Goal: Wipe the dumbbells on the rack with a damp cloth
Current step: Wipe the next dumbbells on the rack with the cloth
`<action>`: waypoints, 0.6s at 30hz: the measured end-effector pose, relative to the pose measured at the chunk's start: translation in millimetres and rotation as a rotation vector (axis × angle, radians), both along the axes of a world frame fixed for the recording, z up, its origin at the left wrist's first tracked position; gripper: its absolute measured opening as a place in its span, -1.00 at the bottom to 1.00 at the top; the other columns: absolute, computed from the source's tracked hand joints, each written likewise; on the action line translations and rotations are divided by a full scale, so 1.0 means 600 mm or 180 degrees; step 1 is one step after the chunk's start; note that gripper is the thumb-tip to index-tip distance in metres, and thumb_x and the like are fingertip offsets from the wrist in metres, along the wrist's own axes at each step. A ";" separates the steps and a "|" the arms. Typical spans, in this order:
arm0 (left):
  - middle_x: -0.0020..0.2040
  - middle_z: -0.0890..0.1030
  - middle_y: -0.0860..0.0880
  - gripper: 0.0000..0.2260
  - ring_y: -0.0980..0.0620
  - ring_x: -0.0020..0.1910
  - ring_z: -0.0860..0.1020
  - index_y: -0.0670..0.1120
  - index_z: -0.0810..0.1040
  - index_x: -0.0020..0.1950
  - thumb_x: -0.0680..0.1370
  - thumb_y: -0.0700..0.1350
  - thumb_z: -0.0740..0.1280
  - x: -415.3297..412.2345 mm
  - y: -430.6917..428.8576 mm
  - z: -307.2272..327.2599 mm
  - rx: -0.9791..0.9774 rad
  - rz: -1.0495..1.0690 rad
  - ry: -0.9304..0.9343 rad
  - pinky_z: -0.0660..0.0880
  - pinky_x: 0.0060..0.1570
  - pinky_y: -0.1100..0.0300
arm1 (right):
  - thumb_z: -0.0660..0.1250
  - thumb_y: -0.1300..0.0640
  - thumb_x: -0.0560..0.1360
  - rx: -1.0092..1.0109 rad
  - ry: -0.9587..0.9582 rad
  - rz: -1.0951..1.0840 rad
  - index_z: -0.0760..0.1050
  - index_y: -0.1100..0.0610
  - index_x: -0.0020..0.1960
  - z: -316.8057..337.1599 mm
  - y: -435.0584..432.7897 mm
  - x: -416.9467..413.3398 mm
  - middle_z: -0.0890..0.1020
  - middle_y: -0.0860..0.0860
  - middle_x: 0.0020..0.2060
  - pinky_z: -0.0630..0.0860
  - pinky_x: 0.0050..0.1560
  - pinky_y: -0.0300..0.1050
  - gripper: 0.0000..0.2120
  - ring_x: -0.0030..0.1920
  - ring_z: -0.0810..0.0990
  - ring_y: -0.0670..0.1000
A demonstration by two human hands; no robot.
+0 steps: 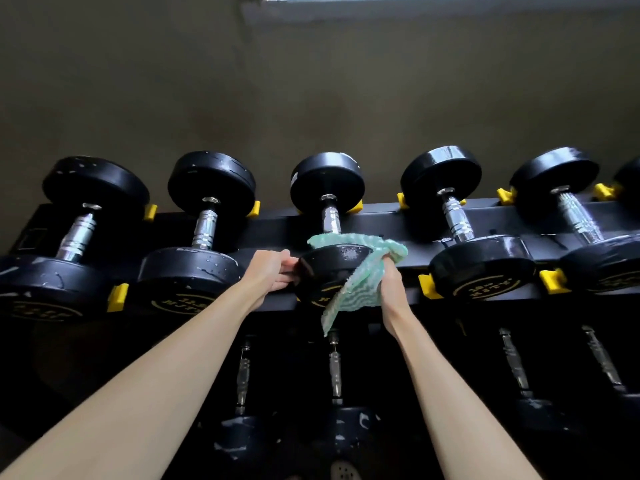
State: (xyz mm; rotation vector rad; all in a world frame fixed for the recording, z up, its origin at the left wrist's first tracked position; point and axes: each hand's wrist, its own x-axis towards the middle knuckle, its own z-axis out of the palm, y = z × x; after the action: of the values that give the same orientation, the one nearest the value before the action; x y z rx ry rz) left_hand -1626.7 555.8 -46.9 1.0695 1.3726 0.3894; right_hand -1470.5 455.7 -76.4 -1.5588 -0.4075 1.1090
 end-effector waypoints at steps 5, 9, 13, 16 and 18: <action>-0.09 0.58 -0.16 -0.71 -0.13 -0.02 0.53 -0.17 0.51 -0.17 0.64 -0.14 0.08 -0.007 -0.002 0.003 -0.0049 -0.0001 -0.0005 0.42 0.16 0.05 | 0.01 0.07 0.65 0.0016 0.0035 -0.0582 0.37 0.14 0.20 0.000 -0.013 -0.043 0.52 0.06 0.02 0.42 -0.04 -0.15 -0.74 -0.01 0.51 0.01; -0.09 0.59 -0.17 -0.70 -0.13 -0.05 0.55 -0.17 0.52 -0.17 0.64 -0.14 0.08 -0.011 -0.001 0.014 -0.0148 -0.0064 0.0026 0.41 0.21 0.02 | 0.11 0.20 0.57 0.0131 -0.2325 -0.0026 0.40 0.16 0.29 0.007 -0.018 -0.077 0.37 0.14 0.35 0.24 0.38 0.02 -0.69 0.34 0.31 0.13; 0.04 0.59 -0.22 -0.67 -0.20 0.18 0.51 -0.24 0.53 -0.06 0.66 -0.12 0.04 -0.017 0.003 0.024 -0.0408 -0.0117 -0.0050 0.37 0.24 0.04 | 0.11 0.16 0.44 -0.0332 -0.4018 0.0462 0.54 0.15 0.18 0.022 0.004 -0.092 0.43 0.31 0.27 0.35 0.27 0.28 -0.62 0.27 0.39 0.39; 0.25 0.49 -0.28 -0.61 -0.23 0.28 0.44 -0.31 0.48 0.21 0.66 -0.09 -0.01 -0.021 0.004 0.033 -0.0564 -0.0063 -0.0140 0.31 0.31 0.02 | 0.07 -0.01 0.42 -0.0730 -0.4863 0.0891 0.61 0.02 0.04 0.038 0.029 -0.104 0.61 0.22 0.04 0.48 0.04 0.32 -0.61 0.04 0.56 0.38; 0.09 0.56 -0.23 -0.61 -0.17 0.11 0.54 -0.25 0.48 0.20 0.66 -0.05 -0.03 -0.021 0.005 0.037 -0.0605 -0.0012 -0.0252 0.36 0.23 0.06 | 0.05 -0.07 0.45 -0.0941 -0.5071 0.1218 0.62 -0.03 -0.02 0.054 0.037 -0.113 0.63 0.14 -0.08 0.50 0.04 0.28 -0.61 -0.02 0.59 0.30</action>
State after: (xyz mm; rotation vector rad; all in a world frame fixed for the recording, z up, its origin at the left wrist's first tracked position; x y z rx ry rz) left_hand -1639.3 558.9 -24.6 0.8910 1.3093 0.2891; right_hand -1538.5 478.1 -44.0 -2.4473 -1.6748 -0.1004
